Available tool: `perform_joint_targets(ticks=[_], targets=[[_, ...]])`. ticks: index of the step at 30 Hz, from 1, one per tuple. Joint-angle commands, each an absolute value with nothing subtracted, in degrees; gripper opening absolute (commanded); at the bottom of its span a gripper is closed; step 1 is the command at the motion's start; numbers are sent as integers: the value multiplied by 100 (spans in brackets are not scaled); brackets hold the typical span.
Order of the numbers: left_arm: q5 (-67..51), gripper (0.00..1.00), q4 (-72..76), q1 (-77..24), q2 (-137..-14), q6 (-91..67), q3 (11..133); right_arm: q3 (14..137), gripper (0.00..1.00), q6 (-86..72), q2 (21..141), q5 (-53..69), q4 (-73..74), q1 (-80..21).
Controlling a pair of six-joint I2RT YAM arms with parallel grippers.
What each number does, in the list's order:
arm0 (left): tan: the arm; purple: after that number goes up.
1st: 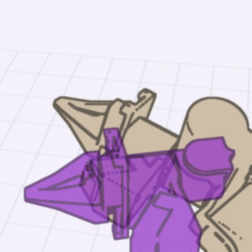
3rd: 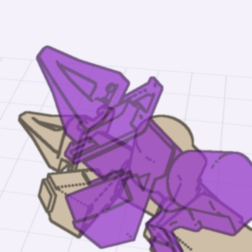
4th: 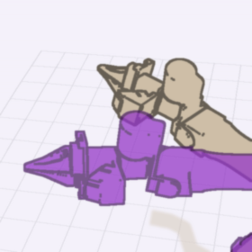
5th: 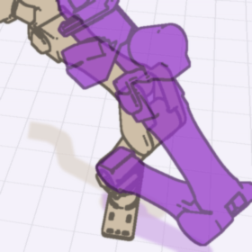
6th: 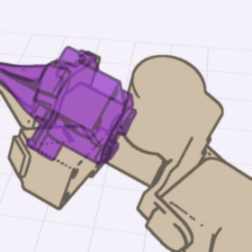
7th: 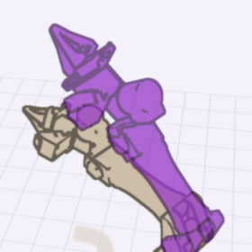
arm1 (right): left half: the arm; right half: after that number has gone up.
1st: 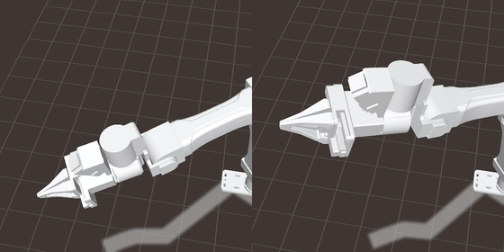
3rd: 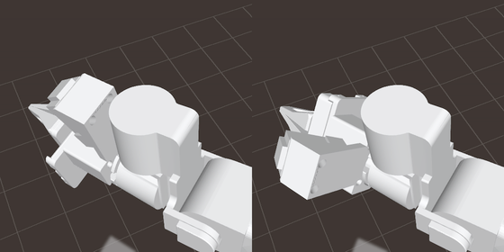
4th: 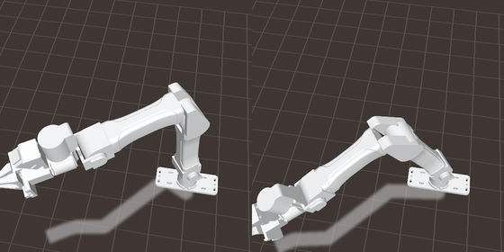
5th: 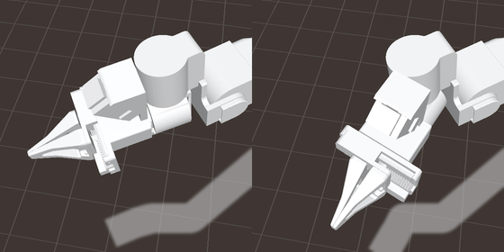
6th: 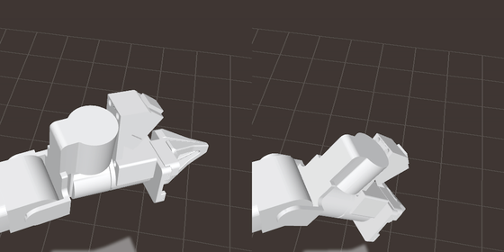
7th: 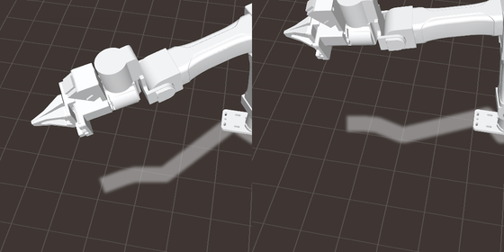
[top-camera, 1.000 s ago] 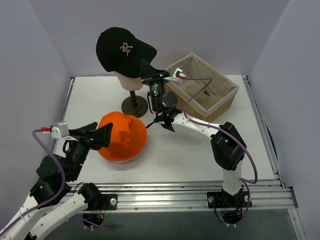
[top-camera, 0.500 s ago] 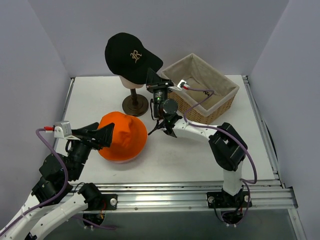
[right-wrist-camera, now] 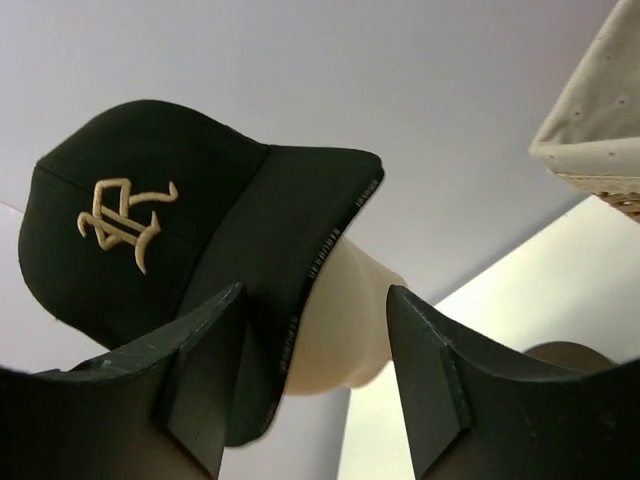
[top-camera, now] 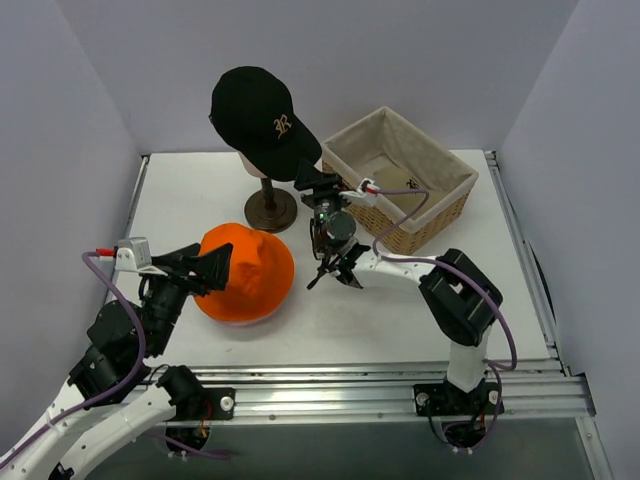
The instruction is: Stack the hats
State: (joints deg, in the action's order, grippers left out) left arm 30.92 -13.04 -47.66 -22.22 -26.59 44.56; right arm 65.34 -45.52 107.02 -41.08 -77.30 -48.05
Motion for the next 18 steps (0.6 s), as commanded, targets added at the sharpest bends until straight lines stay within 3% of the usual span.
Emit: perform_joint_targets(ticks=[1,7,10,12,13,18], targets=[[3199,94,-958,-4781,-2329,-2689,4491,6118,54,-4229,10152,-4132,-11144,-4808],[3304,94,-800,-4781,-2575,-2716,4491,5617,61,-3753,9660,-3623,-10979,-4738],[3724,95,-660,-4781,-2637,-2313,4771,5825,61,-3779,9256,-3043,-9743,-4493],[3849,100,-440,-4781,-2828,-1884,5192,6037,61,-4024,8869,-2305,-8170,-4325],[3937,94,-509,-4781,-2961,-1785,5438,6116,61,-4069,8642,-2181,-7669,-4263],[4122,89,-1020,-4772,-4154,-987,6984,6530,60,-4123,8122,-1583,-5173,-3806]])
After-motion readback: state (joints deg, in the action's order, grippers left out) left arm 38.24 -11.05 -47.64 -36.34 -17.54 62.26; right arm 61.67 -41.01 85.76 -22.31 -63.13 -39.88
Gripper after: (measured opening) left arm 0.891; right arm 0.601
